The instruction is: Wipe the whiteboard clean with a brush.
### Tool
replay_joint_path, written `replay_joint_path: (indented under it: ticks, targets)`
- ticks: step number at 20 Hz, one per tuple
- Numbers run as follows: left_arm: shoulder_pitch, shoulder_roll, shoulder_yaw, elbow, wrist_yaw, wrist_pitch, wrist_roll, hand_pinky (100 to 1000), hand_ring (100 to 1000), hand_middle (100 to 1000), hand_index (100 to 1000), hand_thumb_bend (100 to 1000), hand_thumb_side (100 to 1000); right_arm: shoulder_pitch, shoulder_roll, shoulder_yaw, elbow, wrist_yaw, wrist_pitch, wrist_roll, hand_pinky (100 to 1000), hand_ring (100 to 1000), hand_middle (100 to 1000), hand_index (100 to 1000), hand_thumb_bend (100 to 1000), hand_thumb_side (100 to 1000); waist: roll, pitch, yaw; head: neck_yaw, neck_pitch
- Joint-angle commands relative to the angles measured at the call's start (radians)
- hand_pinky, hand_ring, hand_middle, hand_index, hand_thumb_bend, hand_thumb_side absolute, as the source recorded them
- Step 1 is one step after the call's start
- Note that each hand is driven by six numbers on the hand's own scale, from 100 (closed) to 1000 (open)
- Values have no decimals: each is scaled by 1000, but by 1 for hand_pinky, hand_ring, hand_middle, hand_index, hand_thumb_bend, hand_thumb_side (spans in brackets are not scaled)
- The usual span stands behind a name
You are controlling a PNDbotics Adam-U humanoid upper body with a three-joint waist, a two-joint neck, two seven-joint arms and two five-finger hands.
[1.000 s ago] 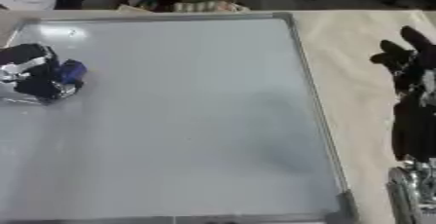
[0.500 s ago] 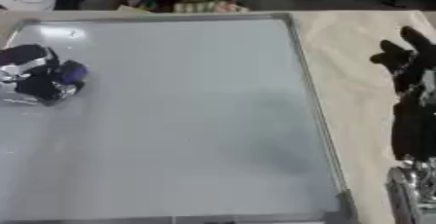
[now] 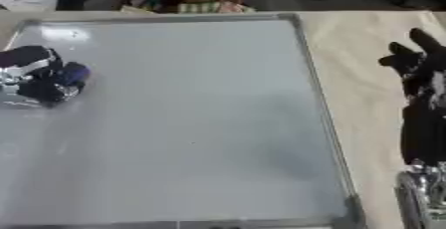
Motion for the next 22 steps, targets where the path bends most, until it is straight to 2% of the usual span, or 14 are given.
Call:
replay_joint_path:
  ticks: [1, 4, 16, 22]
  targets:
    - [-2, 3, -6, 4, 0, 0, 3, 467, 559, 420, 562, 139, 635, -4, -10, -6, -11, 7, 2, -4, 908, 879, 558, 899, 136, 1000, -2, -22, -1, 1, 1]
    - [-2, 3, -5, 5, 2, 0, 5, 463, 554, 410, 559, 100, 618, -4, -10, -6, -11, 7, 3, -3, 908, 879, 558, 899, 144, 1000, -2, -21, -1, 0, 1]
    - [1, 1, -5, 7, 1, 2, 26, 423, 510, 317, 524, 106, 563, -3, -9, -7, -11, 8, 5, -3, 909, 879, 557, 900, 145, 1000, -2, -23, -2, -1, 3]
    - [0, -2, -15, 0, 12, -6, 33, 404, 488, 284, 492, 100, 563, -3, -9, -7, -11, 8, 6, -4, 908, 879, 557, 899, 145, 1000, -1, -26, -2, -2, 8]
